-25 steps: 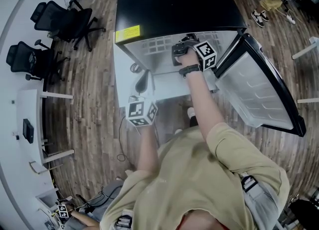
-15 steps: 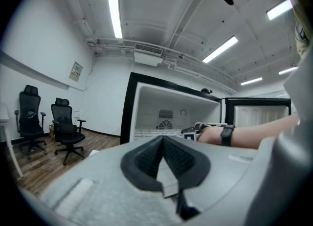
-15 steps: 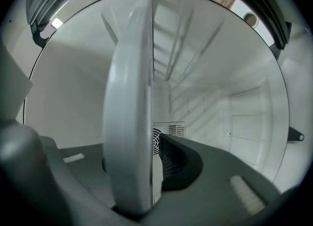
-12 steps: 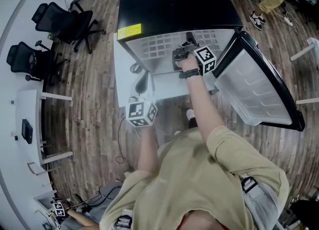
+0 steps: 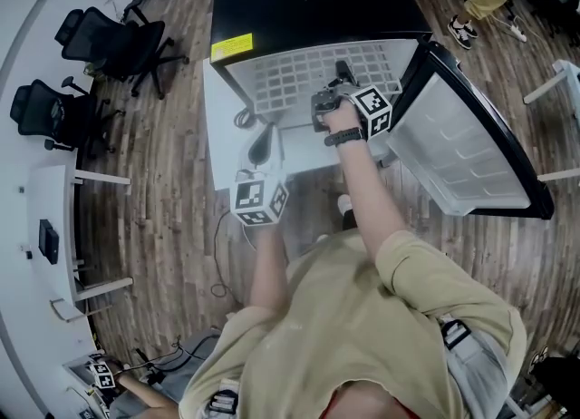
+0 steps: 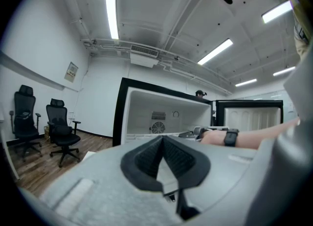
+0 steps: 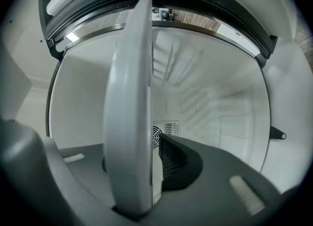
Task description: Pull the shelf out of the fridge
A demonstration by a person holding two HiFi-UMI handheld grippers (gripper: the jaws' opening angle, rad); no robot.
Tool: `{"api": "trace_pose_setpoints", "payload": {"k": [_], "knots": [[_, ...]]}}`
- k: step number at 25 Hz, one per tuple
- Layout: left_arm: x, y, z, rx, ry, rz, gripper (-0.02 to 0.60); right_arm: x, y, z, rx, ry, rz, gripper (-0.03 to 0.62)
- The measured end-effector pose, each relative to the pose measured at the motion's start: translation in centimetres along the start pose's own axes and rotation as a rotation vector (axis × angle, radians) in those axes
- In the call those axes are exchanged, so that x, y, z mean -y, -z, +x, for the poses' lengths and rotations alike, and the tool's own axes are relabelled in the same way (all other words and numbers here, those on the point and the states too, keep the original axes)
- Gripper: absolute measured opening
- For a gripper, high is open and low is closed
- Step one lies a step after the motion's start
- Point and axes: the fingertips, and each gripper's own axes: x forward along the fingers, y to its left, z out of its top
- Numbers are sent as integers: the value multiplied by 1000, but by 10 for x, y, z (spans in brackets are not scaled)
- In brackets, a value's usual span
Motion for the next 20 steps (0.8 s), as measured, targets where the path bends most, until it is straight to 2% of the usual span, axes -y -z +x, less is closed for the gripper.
{"api": "trace_pose_setpoints", "payload": {"k": [20], "knots": [[15, -8, -25, 32, 54, -3, 0, 2, 6, -56, -17, -29, 3, 77]]}}
